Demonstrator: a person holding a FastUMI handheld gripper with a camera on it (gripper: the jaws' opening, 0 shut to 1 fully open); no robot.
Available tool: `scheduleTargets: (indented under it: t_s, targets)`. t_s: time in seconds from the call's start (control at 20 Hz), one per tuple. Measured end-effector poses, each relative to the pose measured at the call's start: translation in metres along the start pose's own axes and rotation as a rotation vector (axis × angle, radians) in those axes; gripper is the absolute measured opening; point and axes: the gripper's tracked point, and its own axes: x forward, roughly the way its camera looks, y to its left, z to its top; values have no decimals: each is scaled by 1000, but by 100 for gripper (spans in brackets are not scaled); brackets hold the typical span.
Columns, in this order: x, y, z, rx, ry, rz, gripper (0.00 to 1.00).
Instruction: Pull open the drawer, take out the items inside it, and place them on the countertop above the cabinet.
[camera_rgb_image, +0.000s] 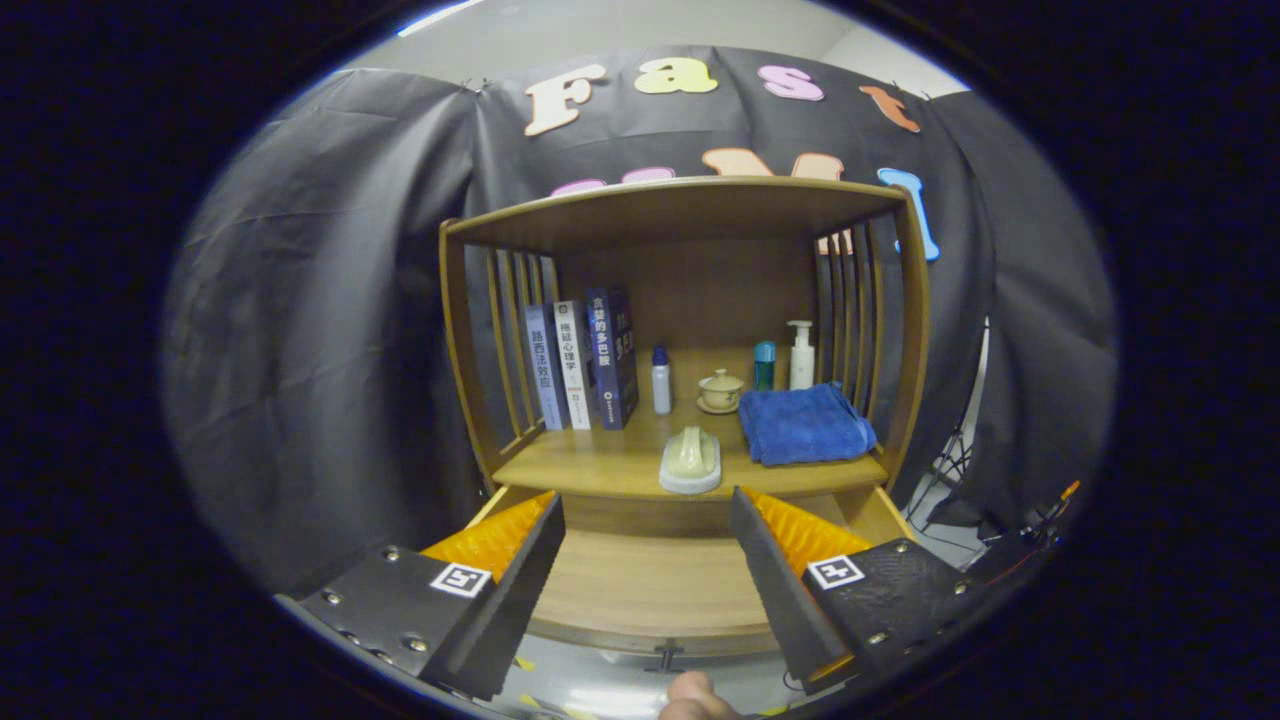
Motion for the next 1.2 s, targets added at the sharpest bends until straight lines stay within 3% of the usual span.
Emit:
scheduleTargets:
  t_s: [0.4,0.65,1.2]
  targets:
    - [-44,3,-62,-61,-89,-16,99]
    - [-58,-13,-102,-34,-108,-39,99]
    - [-37,-27,-186,-71,-18,-76,99]
